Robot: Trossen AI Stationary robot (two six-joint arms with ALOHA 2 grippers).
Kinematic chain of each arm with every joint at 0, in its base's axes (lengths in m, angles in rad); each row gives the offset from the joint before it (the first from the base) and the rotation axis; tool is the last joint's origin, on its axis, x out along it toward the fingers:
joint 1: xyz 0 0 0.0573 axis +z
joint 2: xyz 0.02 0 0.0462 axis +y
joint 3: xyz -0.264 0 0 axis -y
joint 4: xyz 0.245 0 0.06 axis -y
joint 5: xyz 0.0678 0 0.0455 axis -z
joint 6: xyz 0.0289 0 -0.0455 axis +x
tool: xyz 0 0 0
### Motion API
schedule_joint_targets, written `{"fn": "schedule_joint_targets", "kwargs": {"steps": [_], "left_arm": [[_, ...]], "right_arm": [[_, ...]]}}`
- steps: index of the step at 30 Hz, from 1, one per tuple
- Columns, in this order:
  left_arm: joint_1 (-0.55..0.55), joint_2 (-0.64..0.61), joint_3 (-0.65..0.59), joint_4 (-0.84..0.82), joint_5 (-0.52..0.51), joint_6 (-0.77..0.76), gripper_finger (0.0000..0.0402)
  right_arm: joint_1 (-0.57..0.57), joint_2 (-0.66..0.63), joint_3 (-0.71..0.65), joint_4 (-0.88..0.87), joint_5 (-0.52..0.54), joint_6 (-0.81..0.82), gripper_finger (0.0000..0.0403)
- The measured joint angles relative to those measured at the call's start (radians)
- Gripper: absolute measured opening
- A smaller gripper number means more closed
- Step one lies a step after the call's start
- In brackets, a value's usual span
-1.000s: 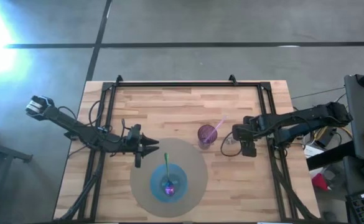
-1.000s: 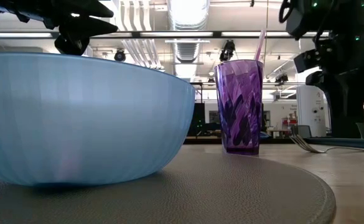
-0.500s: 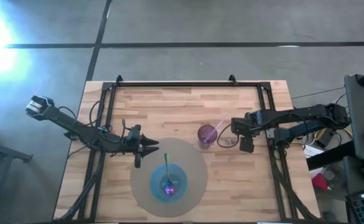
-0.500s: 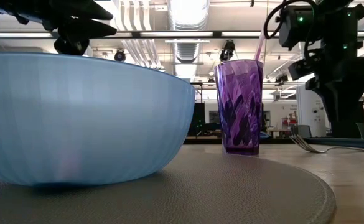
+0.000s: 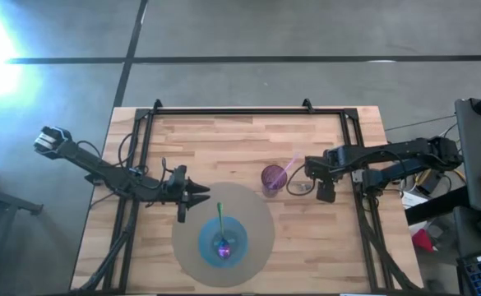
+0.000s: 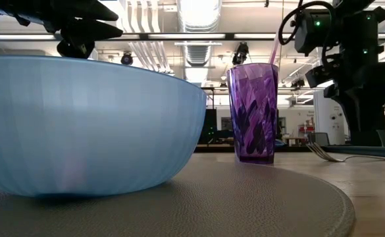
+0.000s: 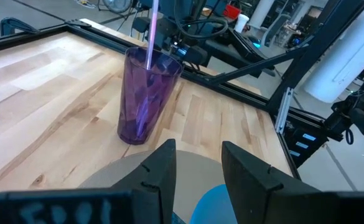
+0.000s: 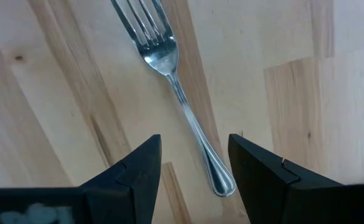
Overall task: Pick & Place Utensil
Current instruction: Move the purple cup to the top left of the brown placemat
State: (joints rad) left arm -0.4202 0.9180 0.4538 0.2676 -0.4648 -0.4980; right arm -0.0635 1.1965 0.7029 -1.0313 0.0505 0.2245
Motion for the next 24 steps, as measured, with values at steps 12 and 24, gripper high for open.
{"fn": "schedule_joint_targets", "kwargs": {"steps": [12, 24], "left_arm": [[0.000, 0.000, 0.000, 0.000, 0.000, 0.005, 0.0120], [0.000, 0.000, 0.000, 0.000, 0.000, 0.031, 0.0120]], "right_arm": [[0.000, -0.067, 0.083, -0.131, 0.001, 0.004, 0.0183], [-0.006, -0.237, 0.212, -0.252, 0.146, 0.066, 0.0183]]}}
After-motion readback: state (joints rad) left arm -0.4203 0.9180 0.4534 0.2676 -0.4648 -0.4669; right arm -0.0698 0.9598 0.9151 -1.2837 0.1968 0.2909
